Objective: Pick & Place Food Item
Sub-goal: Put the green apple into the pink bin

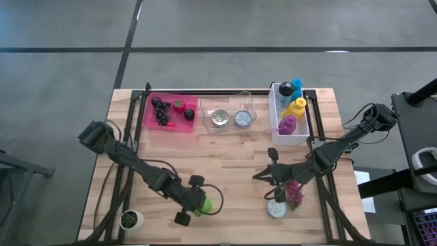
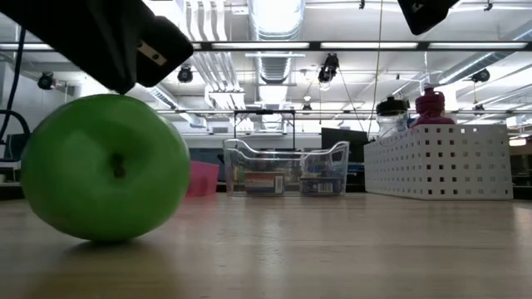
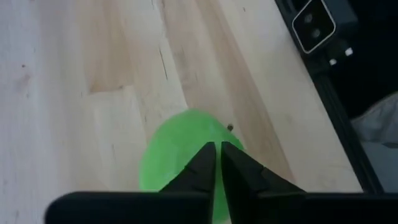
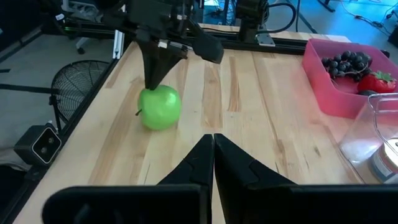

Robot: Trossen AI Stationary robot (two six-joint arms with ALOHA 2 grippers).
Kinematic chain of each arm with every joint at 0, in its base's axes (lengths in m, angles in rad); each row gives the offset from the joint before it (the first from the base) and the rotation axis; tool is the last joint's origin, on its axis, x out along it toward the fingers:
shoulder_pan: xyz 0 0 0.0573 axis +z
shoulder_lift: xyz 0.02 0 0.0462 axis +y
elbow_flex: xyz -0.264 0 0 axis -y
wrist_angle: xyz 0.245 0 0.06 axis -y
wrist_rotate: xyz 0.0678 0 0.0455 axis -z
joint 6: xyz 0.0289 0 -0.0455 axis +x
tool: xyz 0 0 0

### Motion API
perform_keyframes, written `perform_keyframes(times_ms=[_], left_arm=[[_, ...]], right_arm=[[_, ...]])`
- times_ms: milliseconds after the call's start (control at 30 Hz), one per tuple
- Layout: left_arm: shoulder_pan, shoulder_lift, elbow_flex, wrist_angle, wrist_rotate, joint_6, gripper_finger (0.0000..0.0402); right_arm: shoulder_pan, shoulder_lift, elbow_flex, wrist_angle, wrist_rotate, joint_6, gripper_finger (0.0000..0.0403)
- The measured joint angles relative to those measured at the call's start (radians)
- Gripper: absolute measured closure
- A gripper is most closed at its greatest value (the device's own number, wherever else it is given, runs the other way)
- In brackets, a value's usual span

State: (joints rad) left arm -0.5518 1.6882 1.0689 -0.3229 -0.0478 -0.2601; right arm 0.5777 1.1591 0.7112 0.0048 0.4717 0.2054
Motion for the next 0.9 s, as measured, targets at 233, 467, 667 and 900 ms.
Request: perform_keyframes(times_ms=[233, 467, 667, 900], left_arm=[[0.003, -0.005, -0.035, 0.013, 0.003, -0.003, 0.0396], [0.005, -0.005, -0.038, -0.004, -0.012, -0.010, 0.0398], [0.010, -0.034, -0.041, -0.054, -0.071, -0.006, 0.0398], [0.013, -0.054, -0.044, -0.108, -0.131, -0.006, 0.0398]], right_arm=[[0.000, 0.000, -0.002, 0.000, 0.000, 0.000, 0.0394], [0.000, 0.000, -0.003, 0.001, 0.000, 0.000, 0.0394], [0.000, 0.000, -0.003, 0.001, 0.000, 0.000, 0.0394], [0.000, 0.000, -0.006, 0.001, 0.001, 0.000, 0.0394]])
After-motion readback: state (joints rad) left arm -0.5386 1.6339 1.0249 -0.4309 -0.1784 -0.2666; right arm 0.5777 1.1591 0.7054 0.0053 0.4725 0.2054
